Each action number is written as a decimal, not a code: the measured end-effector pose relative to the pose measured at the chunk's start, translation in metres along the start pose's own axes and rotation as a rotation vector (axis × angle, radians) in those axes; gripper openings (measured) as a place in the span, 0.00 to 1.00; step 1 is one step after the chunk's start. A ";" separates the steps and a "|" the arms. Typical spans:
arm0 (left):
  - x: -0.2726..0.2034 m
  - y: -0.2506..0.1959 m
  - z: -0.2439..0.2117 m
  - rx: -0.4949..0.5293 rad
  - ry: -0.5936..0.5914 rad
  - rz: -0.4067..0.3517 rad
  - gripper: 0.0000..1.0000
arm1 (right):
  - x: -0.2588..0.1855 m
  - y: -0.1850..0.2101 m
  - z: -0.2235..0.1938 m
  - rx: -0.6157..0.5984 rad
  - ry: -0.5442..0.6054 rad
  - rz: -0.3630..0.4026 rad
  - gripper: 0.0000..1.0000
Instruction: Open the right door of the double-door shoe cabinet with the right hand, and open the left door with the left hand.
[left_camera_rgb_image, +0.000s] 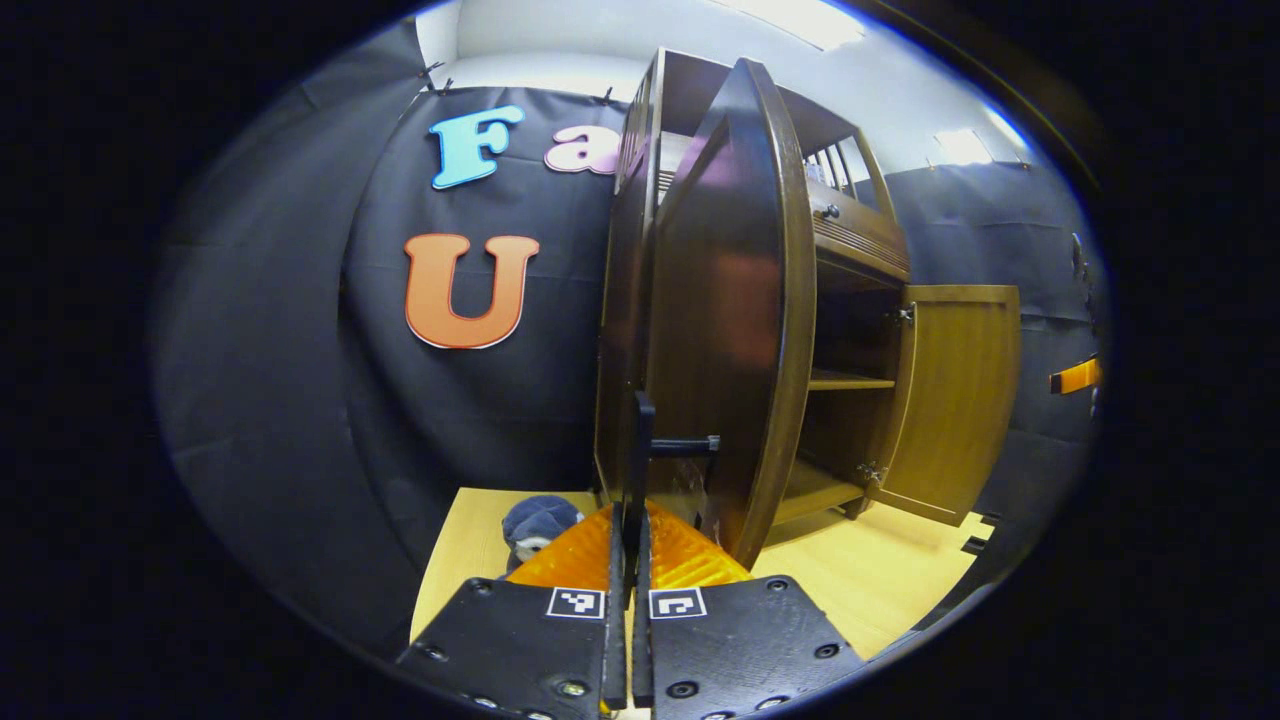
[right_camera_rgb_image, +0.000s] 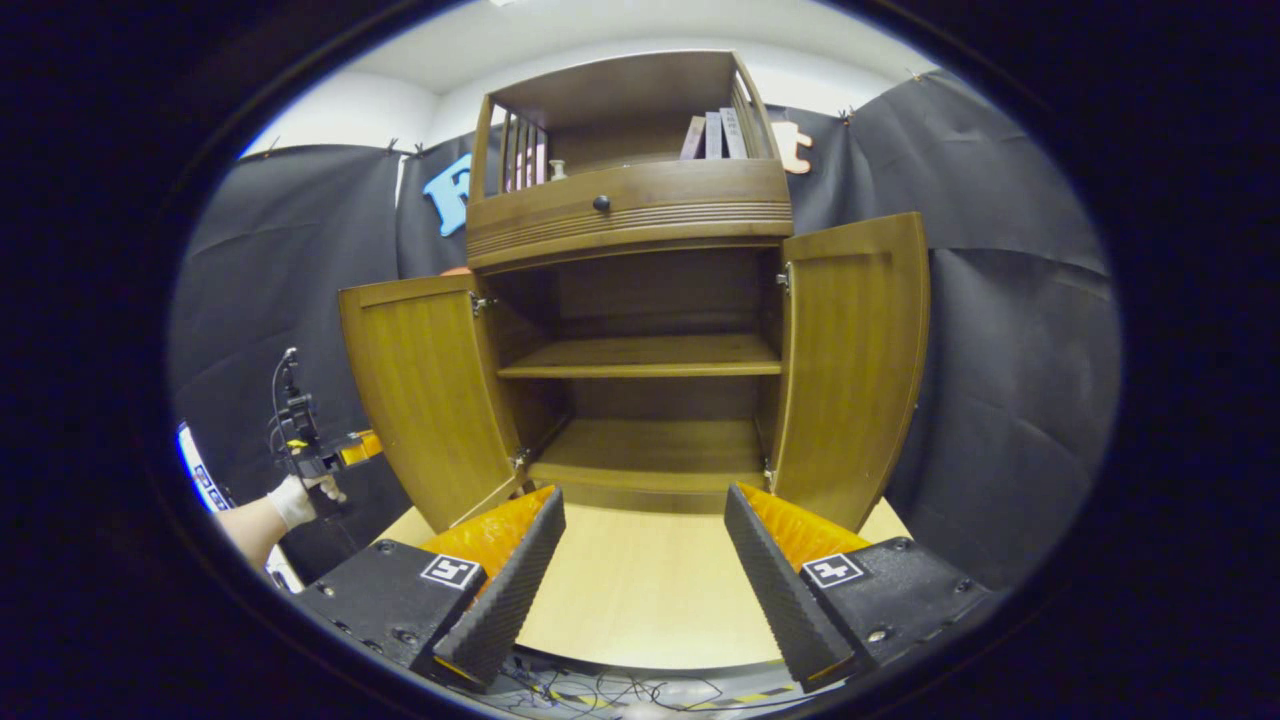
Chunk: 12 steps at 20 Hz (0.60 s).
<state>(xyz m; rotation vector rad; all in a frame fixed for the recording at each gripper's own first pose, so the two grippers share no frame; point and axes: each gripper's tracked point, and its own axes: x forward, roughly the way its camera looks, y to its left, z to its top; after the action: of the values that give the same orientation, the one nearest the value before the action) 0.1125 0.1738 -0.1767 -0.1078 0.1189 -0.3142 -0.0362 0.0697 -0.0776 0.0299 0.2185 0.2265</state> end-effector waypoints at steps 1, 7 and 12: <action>0.001 0.000 0.000 0.004 0.006 -0.005 0.02 | 0.000 0.000 0.000 -0.002 0.000 0.002 1.00; -0.014 0.003 -0.014 0.005 0.059 0.016 0.25 | 0.004 0.001 0.003 -0.014 0.002 0.014 1.00; -0.033 0.016 0.001 -0.013 0.016 0.086 0.70 | 0.009 0.007 0.002 -0.022 0.003 0.037 1.00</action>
<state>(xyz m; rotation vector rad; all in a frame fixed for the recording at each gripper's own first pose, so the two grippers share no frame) 0.0862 0.1993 -0.1742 -0.1127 0.1414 -0.2284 -0.0284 0.0788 -0.0768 0.0122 0.2188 0.2654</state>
